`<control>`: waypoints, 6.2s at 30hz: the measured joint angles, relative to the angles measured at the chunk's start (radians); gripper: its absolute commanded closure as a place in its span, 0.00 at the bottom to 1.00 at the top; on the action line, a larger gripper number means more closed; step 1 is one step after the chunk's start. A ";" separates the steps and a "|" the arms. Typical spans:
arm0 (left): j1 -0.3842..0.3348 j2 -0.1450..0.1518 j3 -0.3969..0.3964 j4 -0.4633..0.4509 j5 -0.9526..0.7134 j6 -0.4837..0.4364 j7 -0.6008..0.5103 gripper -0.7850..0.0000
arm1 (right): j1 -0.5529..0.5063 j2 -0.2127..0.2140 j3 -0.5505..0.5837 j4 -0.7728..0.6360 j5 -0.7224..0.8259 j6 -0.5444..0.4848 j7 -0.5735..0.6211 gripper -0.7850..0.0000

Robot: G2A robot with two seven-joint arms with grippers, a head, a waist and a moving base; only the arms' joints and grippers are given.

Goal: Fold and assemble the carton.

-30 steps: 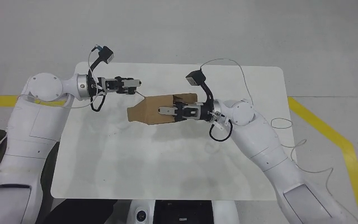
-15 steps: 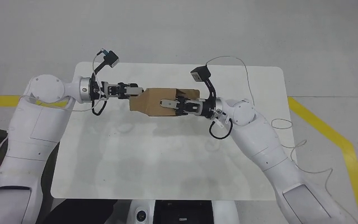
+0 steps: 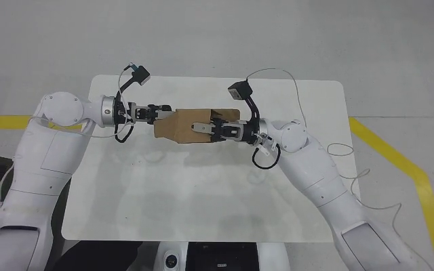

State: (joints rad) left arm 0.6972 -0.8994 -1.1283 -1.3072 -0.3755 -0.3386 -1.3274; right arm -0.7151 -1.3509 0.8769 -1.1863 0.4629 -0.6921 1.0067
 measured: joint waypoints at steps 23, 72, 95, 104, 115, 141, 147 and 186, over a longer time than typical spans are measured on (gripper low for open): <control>-0.012 0.003 -0.033 0.055 -0.043 0.013 0.013 0.00 | -0.006 0.023 0.095 0.025 -0.167 0.020 -0.071 1.00; 0.035 0.005 -0.038 -0.034 0.063 -0.084 0.118 0.00 | -0.010 0.000 0.044 -0.019 -0.029 -0.001 -0.055 1.00; 0.044 0.002 -0.017 -0.066 -0.002 -0.077 0.046 0.00 | 0.002 -0.021 0.017 -0.005 0.097 -0.025 0.030 1.00; 0.044 0.001 -0.014 -0.067 -0.010 -0.072 0.042 0.00 | 0.003 -0.026 0.019 0.003 0.097 -0.028 0.035 1.00; 0.042 -0.001 -0.007 -0.074 -0.010 -0.075 0.034 0.00 | 0.002 -0.031 0.019 0.009 0.098 -0.027 0.043 1.00; 0.121 0.014 -0.047 -0.145 0.648 -0.423 0.452 0.00 | 0.056 -0.048 -0.052 0.318 -0.069 0.237 0.085 1.00; 0.156 0.013 -0.045 -0.166 0.812 -0.505 0.582 0.00 | 0.076 -0.061 -0.078 0.373 -0.133 0.254 0.035 1.00; 0.237 -0.019 0.073 -0.249 1.310 -0.486 0.910 0.00 | -0.016 0.066 0.185 -0.009 -0.317 0.277 0.145 0.79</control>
State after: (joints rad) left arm 0.9339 -0.9183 -1.0550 -1.5564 0.9344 -0.8251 -0.4173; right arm -0.7309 -1.2849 1.0616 -1.1949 0.1461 -0.4149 1.1520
